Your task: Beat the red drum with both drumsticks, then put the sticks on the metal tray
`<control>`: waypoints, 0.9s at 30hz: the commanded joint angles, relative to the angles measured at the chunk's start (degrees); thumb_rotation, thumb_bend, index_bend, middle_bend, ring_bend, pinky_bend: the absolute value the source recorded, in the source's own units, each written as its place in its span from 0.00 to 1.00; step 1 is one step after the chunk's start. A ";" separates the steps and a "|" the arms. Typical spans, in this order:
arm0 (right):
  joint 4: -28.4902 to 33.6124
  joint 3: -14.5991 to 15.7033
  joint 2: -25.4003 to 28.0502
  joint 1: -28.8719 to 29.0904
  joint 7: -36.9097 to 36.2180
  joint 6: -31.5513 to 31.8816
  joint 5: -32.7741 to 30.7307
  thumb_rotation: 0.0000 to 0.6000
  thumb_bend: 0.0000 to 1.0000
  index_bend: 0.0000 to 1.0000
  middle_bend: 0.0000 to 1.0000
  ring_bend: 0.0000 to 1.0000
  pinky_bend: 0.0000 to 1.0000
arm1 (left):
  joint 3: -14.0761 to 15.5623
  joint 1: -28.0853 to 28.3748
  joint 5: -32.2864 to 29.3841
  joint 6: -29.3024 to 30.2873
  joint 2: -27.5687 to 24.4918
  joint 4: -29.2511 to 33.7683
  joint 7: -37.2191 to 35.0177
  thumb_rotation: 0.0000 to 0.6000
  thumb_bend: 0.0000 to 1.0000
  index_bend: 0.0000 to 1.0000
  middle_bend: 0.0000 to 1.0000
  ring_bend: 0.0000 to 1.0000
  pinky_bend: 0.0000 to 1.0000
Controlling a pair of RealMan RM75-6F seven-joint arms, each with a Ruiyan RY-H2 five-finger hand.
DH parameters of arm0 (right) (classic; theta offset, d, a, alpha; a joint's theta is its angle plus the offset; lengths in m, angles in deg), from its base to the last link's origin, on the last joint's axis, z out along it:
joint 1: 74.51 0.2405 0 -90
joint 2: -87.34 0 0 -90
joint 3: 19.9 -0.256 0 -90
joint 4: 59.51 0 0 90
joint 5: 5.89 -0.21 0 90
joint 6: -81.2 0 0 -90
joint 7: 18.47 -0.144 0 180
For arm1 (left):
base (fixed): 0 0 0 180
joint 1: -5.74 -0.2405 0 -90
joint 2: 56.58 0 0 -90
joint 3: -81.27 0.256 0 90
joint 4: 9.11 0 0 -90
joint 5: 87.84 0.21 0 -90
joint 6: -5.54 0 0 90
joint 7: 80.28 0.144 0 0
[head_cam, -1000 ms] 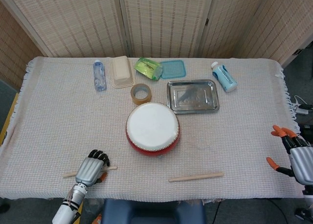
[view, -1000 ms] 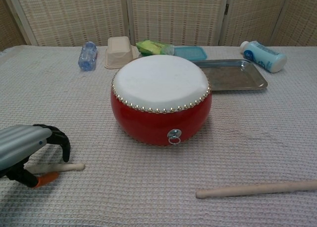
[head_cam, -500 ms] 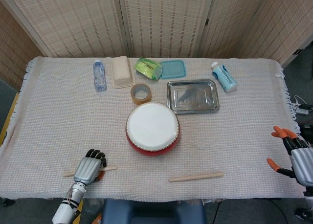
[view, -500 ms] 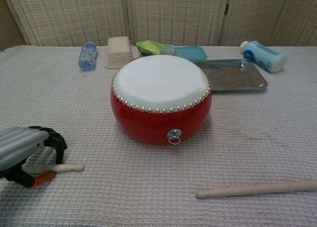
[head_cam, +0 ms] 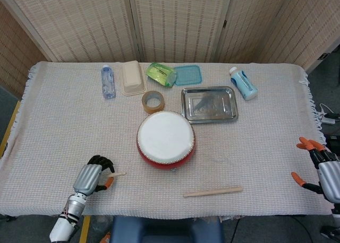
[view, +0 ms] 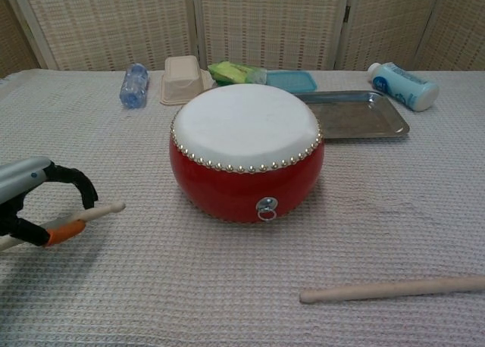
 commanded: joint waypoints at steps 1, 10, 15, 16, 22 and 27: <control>0.44 0.18 0.19 0.15 0.48 -0.79 -0.32 1.00 0.18 0.09 0.23 0.11 0.29 | -3.76 -1.11 5.22 1.59 -3.48 -1.25 -25.11 1.00 0.47 0.59 0.32 0.21 0.18; 1.87 0.26 0.77 0.32 1.78 -1.17 -0.13 1.00 0.18 0.09 0.23 0.11 0.29 | -7.44 -1.66 2.87 -2.28 -2.30 -7.12 -61.49 1.00 0.47 0.57 0.43 0.32 0.29; 2.40 0.18 1.07 0.27 2.35 -0.81 0.12 1.00 0.18 0.10 0.23 0.11 0.29 | -7.31 -0.83 3.38 -7.85 -3.65 -9.27 -76.10 1.00 0.48 0.55 0.48 0.41 0.44; 2.55 0.27 1.16 0.31 2.58 -0.97 0.20 1.00 0.18 0.10 0.23 0.11 0.29 | -7.28 -0.71 3.58 -8.44 -3.64 -9.77 -78.09 1.00 0.48 0.54 0.50 0.44 0.47; 3.18 0.28 1.21 0.28 2.88 -0.82 0.37 1.00 0.18 0.10 0.23 0.11 0.29 | -8.03 -0.12 3.69 -10.64 -2.48 -12.37 -89.72 1.00 0.49 0.51 0.52 0.47 0.51; 3.40 0.24 1.23 0.17 3.04 -0.47 0.50 1.00 0.18 0.10 0.23 0.11 0.29 | -9.82 0.11 2.72 -11.71 -2.23 -12.69 -98.06 1.00 0.50 0.51 0.53 0.48 0.54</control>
